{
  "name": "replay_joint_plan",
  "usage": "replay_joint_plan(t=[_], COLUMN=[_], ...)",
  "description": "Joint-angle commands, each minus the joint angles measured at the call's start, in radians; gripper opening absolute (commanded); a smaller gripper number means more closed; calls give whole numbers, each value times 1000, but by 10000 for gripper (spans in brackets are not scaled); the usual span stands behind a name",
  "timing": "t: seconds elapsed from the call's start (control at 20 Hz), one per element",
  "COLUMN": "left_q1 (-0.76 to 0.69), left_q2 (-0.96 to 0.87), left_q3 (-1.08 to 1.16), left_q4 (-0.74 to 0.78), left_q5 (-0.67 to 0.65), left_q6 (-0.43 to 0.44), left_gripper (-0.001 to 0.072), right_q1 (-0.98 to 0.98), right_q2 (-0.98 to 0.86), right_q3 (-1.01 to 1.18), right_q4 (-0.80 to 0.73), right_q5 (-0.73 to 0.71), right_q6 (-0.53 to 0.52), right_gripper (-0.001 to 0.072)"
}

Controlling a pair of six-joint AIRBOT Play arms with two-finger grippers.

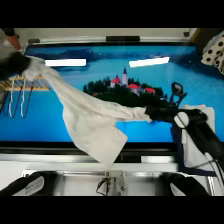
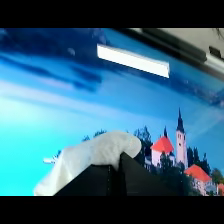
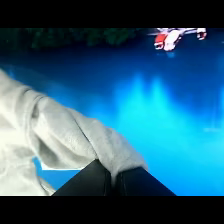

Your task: Fold the shirts.

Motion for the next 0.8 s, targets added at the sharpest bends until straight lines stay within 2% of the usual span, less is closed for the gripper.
replay_joint_plan(t=[0.0,0.05,0.1,0.15,0.2,0.25,0.3,0.4,0.45,0.5,0.55,0.6,0.65,0.75], left_q1=[-100,-103,-98,-82,-43,14,78,206,243,253,246,235,230,216], left_q2=[-277,-319,-345,-353,-351,-351,-351,-346,-328,-291,-237,-164,-92,40], left_q3=[-16,-16,-16,-10,14,61,115,212,219,191,130,32,-81,-335], left_q4=[-138,-180,-209,-215,-212,-207,-200,-181,-129,-2,142,246,261,125], left_q5=[42,5,-35,-83,-167,-286,-410,-703,-833,-939,-982,-965,-917,-822], left_q6=[-50,-49,-49,-47,-21,8,-4,-19,-6,3,3,3,-4,2], left_gripper=[41,44,167,552,704,706,695,490,490,490,492,515,541,541], right_q1=[2,2,2,2,2,2,2,2,2,2,2,2,2,2], right_q2=[-174,-189,-192,-184,-169,-149,-126,-85,-68,-55,-47,-45,-45,-45], right_q3=[-31,-31,-31,-31,-31,-31,-31,-31,-31,-31,-31,-31,-31,-32], right_q4=[254,273,275,277,276,269,256,211,187,164,152,148,146,142], right_q5=[-212,-208,-204,-199,-185,-171,-153,-108,-80,-54,-34,-16,-3,1], right_q6=[15,-4,-23,-40,-68,-100,-125,-127,-127,-127,-127,-127,-127,-127], right_gripper=[75,75,75,76,75,75,75,76,76,76,76,75,76,75])
